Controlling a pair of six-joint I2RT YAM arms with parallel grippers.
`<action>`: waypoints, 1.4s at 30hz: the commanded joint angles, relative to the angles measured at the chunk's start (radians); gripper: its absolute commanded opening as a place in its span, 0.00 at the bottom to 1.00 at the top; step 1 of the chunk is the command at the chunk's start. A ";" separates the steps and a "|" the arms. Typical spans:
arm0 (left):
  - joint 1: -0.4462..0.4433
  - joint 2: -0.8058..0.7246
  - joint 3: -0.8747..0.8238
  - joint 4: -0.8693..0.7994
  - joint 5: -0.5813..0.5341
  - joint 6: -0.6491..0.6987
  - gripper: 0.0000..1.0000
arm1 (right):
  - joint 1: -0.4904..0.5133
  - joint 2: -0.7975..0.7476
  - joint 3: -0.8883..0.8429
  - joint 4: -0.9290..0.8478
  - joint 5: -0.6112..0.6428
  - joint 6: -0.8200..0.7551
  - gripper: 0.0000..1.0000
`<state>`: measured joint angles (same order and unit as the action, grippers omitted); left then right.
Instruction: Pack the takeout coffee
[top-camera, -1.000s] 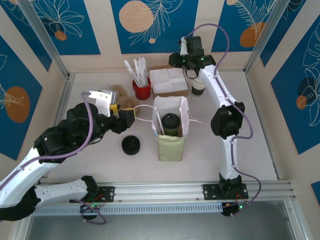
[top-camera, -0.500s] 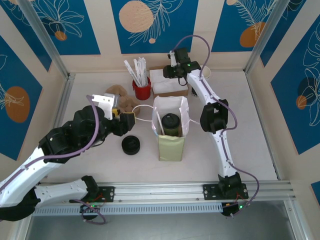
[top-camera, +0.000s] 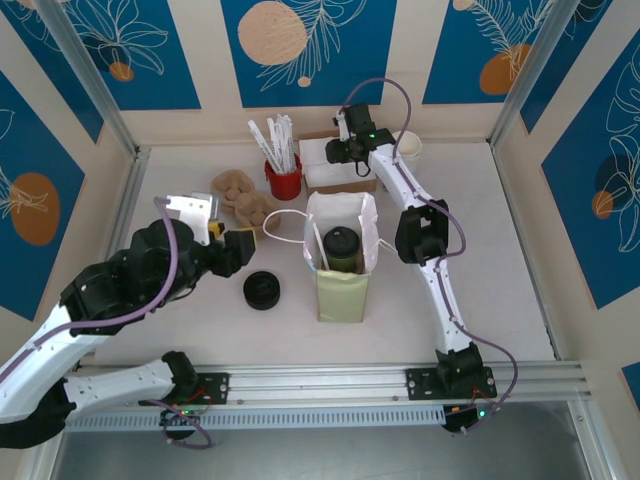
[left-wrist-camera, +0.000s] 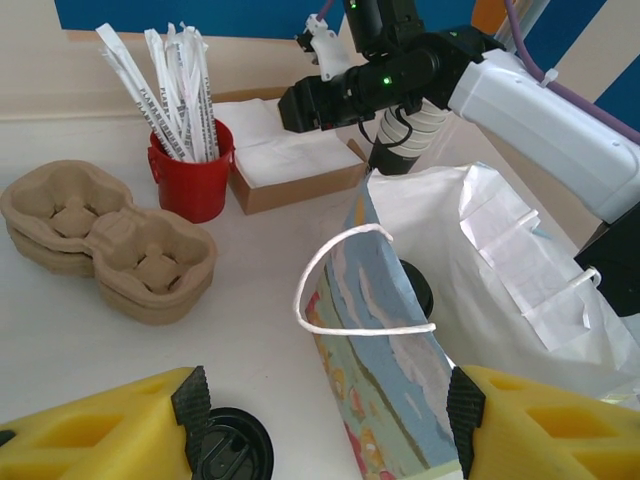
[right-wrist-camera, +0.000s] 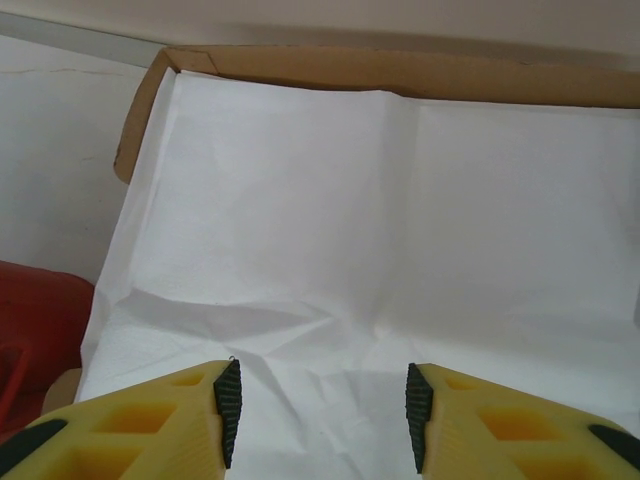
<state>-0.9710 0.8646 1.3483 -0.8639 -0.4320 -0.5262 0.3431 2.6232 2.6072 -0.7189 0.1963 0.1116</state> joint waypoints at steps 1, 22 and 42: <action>-0.005 -0.013 0.006 -0.035 -0.025 -0.010 0.63 | 0.004 0.037 0.032 0.001 0.043 -0.024 0.50; -0.006 -0.021 -0.009 -0.034 -0.020 -0.025 0.61 | 0.008 0.102 0.025 0.005 0.156 -0.006 0.67; -0.005 -0.074 -0.048 -0.029 -0.012 -0.055 0.64 | 0.007 0.146 0.051 -0.047 0.125 0.026 0.61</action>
<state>-0.9710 0.7994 1.2995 -0.8806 -0.4389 -0.5701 0.3458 2.7392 2.6297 -0.7269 0.3332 0.1265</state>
